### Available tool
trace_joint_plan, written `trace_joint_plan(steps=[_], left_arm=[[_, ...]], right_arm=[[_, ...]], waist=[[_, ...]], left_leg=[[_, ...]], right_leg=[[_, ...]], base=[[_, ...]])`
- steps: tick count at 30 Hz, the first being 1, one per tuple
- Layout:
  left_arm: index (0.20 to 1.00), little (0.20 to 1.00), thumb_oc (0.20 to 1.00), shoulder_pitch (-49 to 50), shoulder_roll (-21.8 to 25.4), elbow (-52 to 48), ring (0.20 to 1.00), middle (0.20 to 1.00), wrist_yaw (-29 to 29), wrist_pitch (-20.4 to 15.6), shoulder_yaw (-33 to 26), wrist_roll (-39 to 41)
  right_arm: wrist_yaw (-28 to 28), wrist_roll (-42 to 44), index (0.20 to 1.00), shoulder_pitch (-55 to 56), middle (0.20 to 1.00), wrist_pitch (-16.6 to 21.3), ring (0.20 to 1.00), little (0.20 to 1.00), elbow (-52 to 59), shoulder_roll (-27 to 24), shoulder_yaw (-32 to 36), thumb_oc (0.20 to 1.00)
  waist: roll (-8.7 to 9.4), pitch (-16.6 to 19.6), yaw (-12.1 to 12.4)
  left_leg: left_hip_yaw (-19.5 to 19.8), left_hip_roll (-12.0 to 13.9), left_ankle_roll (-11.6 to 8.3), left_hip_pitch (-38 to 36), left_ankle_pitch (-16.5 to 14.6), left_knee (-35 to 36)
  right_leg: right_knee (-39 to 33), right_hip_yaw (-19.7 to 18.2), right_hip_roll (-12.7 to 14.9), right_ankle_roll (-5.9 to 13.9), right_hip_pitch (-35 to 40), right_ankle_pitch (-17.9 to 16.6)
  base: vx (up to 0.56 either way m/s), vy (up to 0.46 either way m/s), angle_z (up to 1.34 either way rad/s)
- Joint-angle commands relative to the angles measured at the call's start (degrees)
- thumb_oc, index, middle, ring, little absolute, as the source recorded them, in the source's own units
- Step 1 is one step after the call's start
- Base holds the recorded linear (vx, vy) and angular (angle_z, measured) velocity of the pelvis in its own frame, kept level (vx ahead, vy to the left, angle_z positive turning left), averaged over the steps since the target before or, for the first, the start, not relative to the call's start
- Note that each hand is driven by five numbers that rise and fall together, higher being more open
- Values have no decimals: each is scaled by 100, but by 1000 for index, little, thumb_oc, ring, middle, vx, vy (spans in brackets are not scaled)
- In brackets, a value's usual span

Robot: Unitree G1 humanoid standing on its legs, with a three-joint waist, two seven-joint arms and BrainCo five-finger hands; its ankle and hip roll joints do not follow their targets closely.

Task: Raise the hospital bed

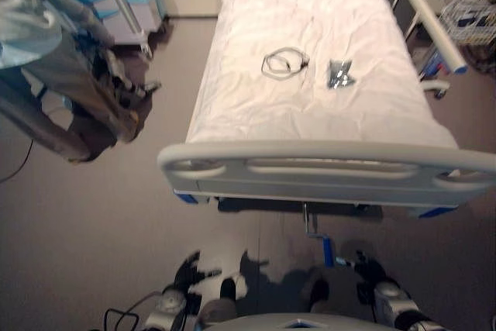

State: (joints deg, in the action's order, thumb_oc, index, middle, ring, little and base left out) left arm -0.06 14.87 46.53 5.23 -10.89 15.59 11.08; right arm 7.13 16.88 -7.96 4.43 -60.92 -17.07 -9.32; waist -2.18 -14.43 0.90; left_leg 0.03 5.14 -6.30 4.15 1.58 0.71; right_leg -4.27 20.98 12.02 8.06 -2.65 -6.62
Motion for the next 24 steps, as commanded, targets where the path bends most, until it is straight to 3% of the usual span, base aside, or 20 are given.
trace_joint_plan(steps=[1, 4, 9, 11, 12, 21, 24], left_arm=[[1000, 1000, 1000, -443, 416, -571, 1000, 1000, 166, -346, 9, 417], [1000, 1000, 1000, -797, 743, -2037, 1000, 1000, 217, -468, 46, 696], [1000, 1000, 1000, -1290, 1267, -3413, 1000, 1000, 74, -477, 236, 705], [1000, 1000, 1000, -1561, 1464, -3796, 1000, 1000, 20, -478, 452, 571], [1000, 1000, 1000, -1844, 1737, -4550, 1000, 1000, -58, -476, 668, 399], [1000, 1000, 1000, -2712, 1900, -5870, 1000, 1000, 173, -533, 920, 653], [1000, 1000, 1000, -2826, 1870, -6070, 1000, 1000, 207, -557, 918, 773]], right_arm=[[195, 293, 1000, -417, 1000, 211, 1000, 1000, 277, -89, 12, 1000], [349, 541, 1000, -955, 1000, 230, 1000, 1000, 340, -154, -13, 1000], [447, 706, 1000, -1380, 1000, 224, 1000, 1000, 385, -222, -77, 1000], [458, 725, 1000, -1555, 1000, 228, 1000, 1000, 413, -261, -128, 1000], [438, 849, 1000, -1585, 1000, 291, 1000, 1000, 800, -382, -125, 1000], [736, 1042, 1000, -1700, 1000, 483, 1000, 1000, 1946, -481, -264, 1000], [765, 1072, 1000, -1736, 1000, 497, 1000, 1000, 2081, -456, -281, 1000]], waist=[[311, -427, 44], [188, -884, 94], [151, -1210, 136], [134, -1372, 127], [125, -1536, 94], [222, -1536, -61], [230, -1536, -76]], left_leg=[[-68, 62, 43, 271, 32, -226], [5, 33, 42, 803, 68, -526], [-11, 44, 46, 1317, 97, -794], [-34, 57, 57, 1456, 103, -859], [-31, 51, 59, 1765, 130, -972], [5, 118, 5, 3333, 126, -1500], [14, 126, -8, 3525, 127, -1545]], right_leg=[[815, -254, 351, 188, -249, 408], [1284, -336, 488, 183, -856, 426], [1609, -480, 558, 191, -1479, 432], [1747, -538, 585, 186, -1709, 432], [1949, -589, 615, 189, -2074, 430], [2527, -729, 676, 179, -3630, 510], [2567, -735, 678, 175, -3811, 516]], base=[[-173, 14, 0], [-200, 21, 2], [-111, 3, -1], [-99, 26, -4], [-113, 16, -5], [-50, -19, 1], [-4, -12, -1]])
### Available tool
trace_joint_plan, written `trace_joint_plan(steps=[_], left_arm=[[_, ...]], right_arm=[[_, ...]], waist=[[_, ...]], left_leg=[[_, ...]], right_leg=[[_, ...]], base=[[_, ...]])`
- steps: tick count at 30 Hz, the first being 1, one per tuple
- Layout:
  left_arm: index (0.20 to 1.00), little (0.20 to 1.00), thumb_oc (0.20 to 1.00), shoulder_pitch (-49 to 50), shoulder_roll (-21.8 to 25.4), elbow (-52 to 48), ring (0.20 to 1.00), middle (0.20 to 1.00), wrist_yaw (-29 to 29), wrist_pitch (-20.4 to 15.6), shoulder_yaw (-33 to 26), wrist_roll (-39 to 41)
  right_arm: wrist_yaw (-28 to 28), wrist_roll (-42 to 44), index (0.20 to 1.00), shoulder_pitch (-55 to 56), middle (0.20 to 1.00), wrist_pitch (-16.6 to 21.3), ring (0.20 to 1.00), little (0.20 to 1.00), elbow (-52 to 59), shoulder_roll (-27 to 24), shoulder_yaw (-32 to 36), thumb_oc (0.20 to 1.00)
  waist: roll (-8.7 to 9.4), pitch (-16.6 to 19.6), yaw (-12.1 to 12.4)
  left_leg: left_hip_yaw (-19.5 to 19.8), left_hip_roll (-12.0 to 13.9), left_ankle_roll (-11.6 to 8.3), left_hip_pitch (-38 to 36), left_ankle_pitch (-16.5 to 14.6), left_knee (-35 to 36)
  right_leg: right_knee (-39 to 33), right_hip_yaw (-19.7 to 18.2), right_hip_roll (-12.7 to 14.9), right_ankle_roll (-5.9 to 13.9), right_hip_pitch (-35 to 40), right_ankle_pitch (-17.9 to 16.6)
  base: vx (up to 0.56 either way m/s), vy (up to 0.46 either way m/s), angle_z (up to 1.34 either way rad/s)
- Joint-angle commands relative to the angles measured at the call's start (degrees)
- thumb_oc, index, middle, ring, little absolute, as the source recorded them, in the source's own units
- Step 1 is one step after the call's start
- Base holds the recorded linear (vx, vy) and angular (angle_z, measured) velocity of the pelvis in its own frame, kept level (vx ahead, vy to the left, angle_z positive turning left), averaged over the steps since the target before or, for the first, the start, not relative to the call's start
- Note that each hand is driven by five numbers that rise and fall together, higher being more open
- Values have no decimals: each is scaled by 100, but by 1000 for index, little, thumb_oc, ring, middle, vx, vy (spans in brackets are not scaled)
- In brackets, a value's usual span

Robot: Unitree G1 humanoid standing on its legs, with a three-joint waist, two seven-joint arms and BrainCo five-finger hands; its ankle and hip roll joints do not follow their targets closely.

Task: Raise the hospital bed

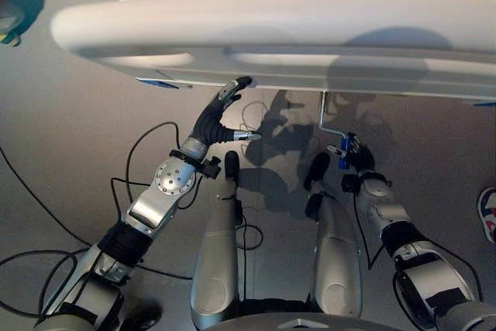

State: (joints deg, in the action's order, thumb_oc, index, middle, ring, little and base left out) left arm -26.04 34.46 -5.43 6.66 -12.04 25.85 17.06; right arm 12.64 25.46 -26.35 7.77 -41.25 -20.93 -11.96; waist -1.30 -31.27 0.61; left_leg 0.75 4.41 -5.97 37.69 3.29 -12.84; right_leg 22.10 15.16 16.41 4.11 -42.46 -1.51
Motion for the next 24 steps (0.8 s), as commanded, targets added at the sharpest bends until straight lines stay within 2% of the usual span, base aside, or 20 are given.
trace_joint_plan(steps=[1, 9, 24], left_arm=[[1000, 1000, 1000, -265, -136, -942, 1000, 1000, 90, -447, -105, 266], [1000, 1000, 1000, -581, -340, -1327, 1000, 1000, 101, -438, 78, 719], [1000, 1000, 1000, -689, -246, -1360, 1000, 1000, 102, -377, 94, 766]], right_arm=[[238, 226, 1000, 69, 1000, 178, 1000, 1000, 155, -59, -28, 1000], [363, 369, 1000, -494, 1000, 182, 1000, 1000, 182, -88, -152, 1000], [236, 484, 1000, -529, 1000, 182, 1000, 1000, 450, -129, -292, 1000]], waist=[[142, 148, -59], [110, 148, -63], [137, 148, -63]], left_leg=[[-52, 196, -42, 254, -48, -203], [-37, 113, -16, 699, -98, -337], [-34, 87, -1, 850, -106, -390]], right_leg=[[-63, -167, 244, 570, 81, -3], [-14, -266, 252, 546, -361, -47], [5, -263, 264, 535, -481, -51]], base=[[0, 0, 0], [0, 1, 1], [0, 0, 0]])
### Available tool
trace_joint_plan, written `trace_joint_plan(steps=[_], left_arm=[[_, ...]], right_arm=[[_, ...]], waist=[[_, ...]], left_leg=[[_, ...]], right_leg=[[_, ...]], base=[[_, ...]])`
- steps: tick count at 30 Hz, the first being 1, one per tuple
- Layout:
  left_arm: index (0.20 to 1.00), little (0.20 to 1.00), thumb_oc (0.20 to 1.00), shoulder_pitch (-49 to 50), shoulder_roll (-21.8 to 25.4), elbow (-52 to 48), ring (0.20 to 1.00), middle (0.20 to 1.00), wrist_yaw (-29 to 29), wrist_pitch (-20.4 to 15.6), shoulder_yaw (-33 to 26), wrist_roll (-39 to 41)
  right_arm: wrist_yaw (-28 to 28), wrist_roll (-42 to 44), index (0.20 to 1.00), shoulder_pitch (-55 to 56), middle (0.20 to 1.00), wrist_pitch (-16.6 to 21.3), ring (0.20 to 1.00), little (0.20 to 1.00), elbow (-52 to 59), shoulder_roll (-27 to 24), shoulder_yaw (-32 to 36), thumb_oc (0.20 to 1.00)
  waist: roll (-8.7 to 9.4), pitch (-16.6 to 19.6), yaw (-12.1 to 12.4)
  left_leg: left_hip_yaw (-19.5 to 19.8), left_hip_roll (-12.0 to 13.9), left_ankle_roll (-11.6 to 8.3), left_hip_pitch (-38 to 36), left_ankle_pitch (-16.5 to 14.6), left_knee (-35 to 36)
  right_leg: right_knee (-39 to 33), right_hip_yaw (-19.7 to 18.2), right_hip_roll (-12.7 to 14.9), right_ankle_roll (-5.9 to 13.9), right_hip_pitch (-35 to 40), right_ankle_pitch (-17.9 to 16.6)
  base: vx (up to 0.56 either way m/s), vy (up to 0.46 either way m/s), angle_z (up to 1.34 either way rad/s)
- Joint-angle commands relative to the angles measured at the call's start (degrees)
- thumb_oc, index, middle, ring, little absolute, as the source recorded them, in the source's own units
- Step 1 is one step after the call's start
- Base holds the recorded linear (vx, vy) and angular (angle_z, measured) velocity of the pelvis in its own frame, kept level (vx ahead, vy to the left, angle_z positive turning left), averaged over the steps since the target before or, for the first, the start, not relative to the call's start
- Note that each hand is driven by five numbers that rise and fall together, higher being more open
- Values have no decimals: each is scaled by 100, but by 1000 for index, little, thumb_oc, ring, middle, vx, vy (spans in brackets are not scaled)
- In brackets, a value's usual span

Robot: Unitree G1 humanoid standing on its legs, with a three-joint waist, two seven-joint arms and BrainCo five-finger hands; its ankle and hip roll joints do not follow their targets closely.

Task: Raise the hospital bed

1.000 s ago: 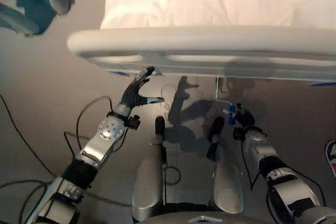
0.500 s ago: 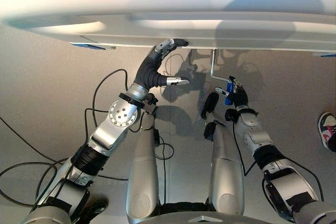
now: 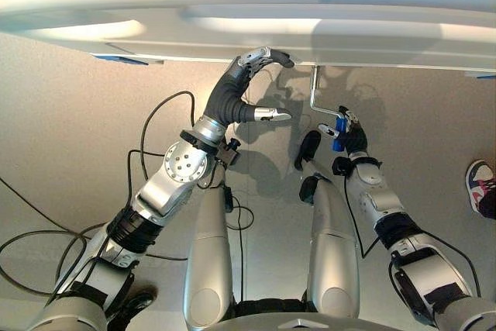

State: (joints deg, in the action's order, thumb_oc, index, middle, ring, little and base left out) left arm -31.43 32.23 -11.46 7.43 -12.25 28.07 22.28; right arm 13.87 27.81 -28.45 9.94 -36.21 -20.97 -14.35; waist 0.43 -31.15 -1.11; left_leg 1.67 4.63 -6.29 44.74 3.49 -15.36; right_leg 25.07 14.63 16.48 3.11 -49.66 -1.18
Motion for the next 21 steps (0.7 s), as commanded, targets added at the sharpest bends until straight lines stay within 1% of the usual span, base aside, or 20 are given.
trace_joint_plan(steps=[1, 4, 5, 8, 9, 10, 12, 14, 21], left_arm=[[1000, 1000, 1000, -129, -24, -735, 1000, 1000, 21, -360, -130, 311], [1000, 1000, 1000, -127, 48, -649, 1000, 1000, -63, -343, -85, 419], [1000, 1000, 1000, -181, 477, -547, 1000, 1000, -167, -255, 46, 322], [1000, 1000, 1000, -364, 713, -510, 1000, 1000, -195, -274, 122, 356], [1000, 1000, 1000, -443, 732, -513, 1000, 1000, -197, -277, 95, 355], [1000, 1000, 1000, -369, 718, -520, 1000, 1000, -187, -286, 92, 408], [1000, 1000, 1000, -350, 640, -533, 1000, 1000, -158, -240, 109, 420], [1000, 1000, 1000, -385, 638, -536, 1000, 1000, -148, -226, 151, 401], [1000, 1000, 1000, -389, 498, -564, 1000, 1000, -90, -208, 109, 422]], right_arm=[[47, 265, 1000, -292, 1000, -32, 1000, 1000, 32, -134, -104, 1000], [-58, 345, 1000, -238, 1000, -53, 1000, 1000, 132, -146, -171, 1000], [-173, 401, 1000, -93, 1000, -97, 1000, 1000, 106, -172, -260, 1000], [-296, 446, 1000, -98, 1000, -136, 1000, 1000, 76, -196, -396, 1000], [-297, 447, 1000, -183, 1000, -133, 1000, 1000, 84, -209, -372, 1000], [-421, 489, 1000, -153, 1000, -181, 1000, 1000, 199, -262, -533, 1000], [-571, 506, 1000, -344, 1000, -284, 1000, 1000, 245, -354, -805, 1000], [-588, 483, 1000, -491, 1000, -315, 1000, 1000, 161, -332, -912, 1000], [-603, 442, 1000, -846, 1000, -406, 1000, 1000, -133, -200, -1067, 1000]], waist=[[-27, 136, 109], [-20, 136, 106], [-31, 136, 118], [-28, 136, 134], [-25, 136, 125], [2, 136, 139], [23, 136, 145], [31, 136, 152], [-4, 136, 196]], left_leg=[[-117, 51, 29, 188, -121, -160], [-97, 31, 13, 275, -99, -173], [-75, 39, -17, 176, -270, -237], [-75, 31, -13, 267, -273, -291], [-88, 13, 15, 452, -97, -259], [-79, 34, -14, 325, -266, -306], [-67, 40, -17, 360, -277, -331], [-71, 46, -15, 368, -277, -347], [-73, 46, -26, 398, -255, -326]], right_leg=[[-279, -206, 260, 628, 206, -85], [-306, -191, 272, 622, 175, -107], [-209, -224, 254, 672, 244, 56], [-167, -247, 259, 672, 158, 48], [-238, -214, 270, 616, -4, -124], [-162, -247, 260, 672, 99, 45], [-162, -238, 260, 668, 76, 59], [-159, -238, 255, 666, 72, 58], [-161, -228, 251, 656, 51, 52]], base=[[0, 0, 0], [12, 6, 1], [35, 25, 4], [-13, 14, 1], [0, 0, 0], [-12, 8, 4], [28, -3, 4], [2, 1, 2], [0, 0, 0]])
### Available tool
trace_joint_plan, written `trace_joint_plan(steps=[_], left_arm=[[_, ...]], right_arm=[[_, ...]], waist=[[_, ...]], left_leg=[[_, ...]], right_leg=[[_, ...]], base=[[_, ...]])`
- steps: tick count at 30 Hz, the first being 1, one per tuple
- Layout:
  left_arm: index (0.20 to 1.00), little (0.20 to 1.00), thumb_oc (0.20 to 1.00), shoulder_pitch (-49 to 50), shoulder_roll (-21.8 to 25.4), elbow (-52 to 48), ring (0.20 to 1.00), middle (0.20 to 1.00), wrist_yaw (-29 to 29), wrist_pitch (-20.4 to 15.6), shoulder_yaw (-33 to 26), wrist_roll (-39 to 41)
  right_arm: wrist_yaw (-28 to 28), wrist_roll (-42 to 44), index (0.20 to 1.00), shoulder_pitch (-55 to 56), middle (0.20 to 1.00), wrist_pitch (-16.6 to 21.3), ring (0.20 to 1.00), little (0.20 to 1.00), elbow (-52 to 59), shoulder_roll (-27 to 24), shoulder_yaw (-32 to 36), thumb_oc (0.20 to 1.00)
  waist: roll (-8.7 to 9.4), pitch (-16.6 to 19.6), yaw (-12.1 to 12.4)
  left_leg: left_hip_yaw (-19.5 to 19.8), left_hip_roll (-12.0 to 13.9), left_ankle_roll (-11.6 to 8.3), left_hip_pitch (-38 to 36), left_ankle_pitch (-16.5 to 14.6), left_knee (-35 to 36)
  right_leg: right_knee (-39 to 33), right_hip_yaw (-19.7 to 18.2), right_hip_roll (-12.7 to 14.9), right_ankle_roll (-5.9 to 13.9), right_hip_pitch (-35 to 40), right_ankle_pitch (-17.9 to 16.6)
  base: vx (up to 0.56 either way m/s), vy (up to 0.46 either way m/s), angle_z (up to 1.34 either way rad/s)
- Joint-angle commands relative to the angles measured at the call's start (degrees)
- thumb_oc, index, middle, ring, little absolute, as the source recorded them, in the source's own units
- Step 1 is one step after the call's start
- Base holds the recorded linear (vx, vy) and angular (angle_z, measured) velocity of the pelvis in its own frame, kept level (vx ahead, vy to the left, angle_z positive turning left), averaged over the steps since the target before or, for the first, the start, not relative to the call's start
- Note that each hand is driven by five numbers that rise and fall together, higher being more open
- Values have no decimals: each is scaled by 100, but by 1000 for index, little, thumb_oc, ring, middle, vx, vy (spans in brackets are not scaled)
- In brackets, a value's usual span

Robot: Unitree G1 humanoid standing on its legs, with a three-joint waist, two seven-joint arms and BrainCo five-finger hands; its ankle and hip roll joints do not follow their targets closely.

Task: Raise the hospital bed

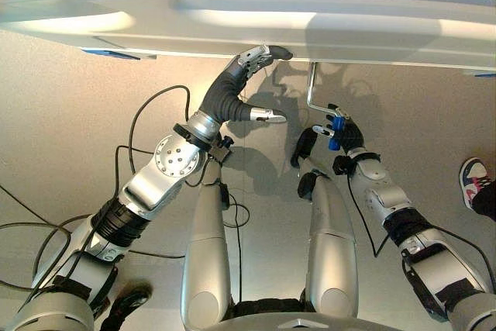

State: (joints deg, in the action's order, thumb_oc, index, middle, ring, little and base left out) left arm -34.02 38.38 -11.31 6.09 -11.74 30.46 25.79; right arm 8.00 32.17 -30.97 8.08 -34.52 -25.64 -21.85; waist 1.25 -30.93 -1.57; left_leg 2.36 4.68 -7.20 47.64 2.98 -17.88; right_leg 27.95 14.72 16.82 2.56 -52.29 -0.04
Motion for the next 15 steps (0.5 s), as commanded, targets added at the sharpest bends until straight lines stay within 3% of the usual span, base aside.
trace_joint_plan(steps=[1, 2, 3, 4, 5, 15], left_arm=[[1000, 1000, 1000, -130, -135, -579, 1000, 1000, 50, -255, -128, 62], [1000, 1000, 1000, -119, -146, -594, 1000, 1000, 54, -256, -144, 65], [1000, 1000, 1000, -95, -159, -601, 1000, 1000, 50, -255, -161, 72], [1000, 1000, 1000, -94, -159, -602, 1000, 1000, 50, -255, -161, 72], [1000, 1000, 1000, -92, -168, -601, 1000, 1000, 56, -258, -173, 73], [1000, 1000, 1000, -78, -254, -656, 1000, 1000, 136, -245, -250, 12]], right_arm=[[-19, -1, 790, -626, 790, -226, 790, 790, -358, 289, -329, 790], [-15, -29, 551, -652, 551, -240, 551, 551, -377, 303, -334, 551], [-6, -56, 426, -674, 426, -242, 426, 426, -388, 319, -340, 426], [-6, -56, 426, -675, 426, -242, 426, 426, -388, 320, -341, 426], [9, -86, 200, -697, 200, -249, 200, 200, -421, 331, -347, 200], [19, -178, 200, -763, 200, -315, 200, 200, -550, 404, -328, 200]], waist=[[-90, 113, 243], [-95, 113, 250], [-96, 113, 252], [-95, 113, 252], [-101, 113, 255], [-102, 113, 253]], left_leg=[[-140, 40, 64, 109, -202, -65], [-138, 37, 67, 112, -201, -60], [-139, 33, 68, 124, -202, -67], [-139, 33, 68, 124, -202, -67], [-133, 33, 70, 130, -203, -76], [-151, 27, 84, 206, -221, -142]], right_leg=[[-454, -232, 218, 711, 314, -62], [-449, -235, 217, 712, 306, -57], [-440, -240, 214, 708, 297, -52], [-440, -240, 214, 708, 296, -52], [-427, -250, 214, 707, 283, -49], [-367, -272, 214, 701, 215, -30]], base=[[0, 0, 0], [0, 0, 0], [0, 0, 0], [0, 0, 0], [0, 0, 0], [0, 0, 0]])
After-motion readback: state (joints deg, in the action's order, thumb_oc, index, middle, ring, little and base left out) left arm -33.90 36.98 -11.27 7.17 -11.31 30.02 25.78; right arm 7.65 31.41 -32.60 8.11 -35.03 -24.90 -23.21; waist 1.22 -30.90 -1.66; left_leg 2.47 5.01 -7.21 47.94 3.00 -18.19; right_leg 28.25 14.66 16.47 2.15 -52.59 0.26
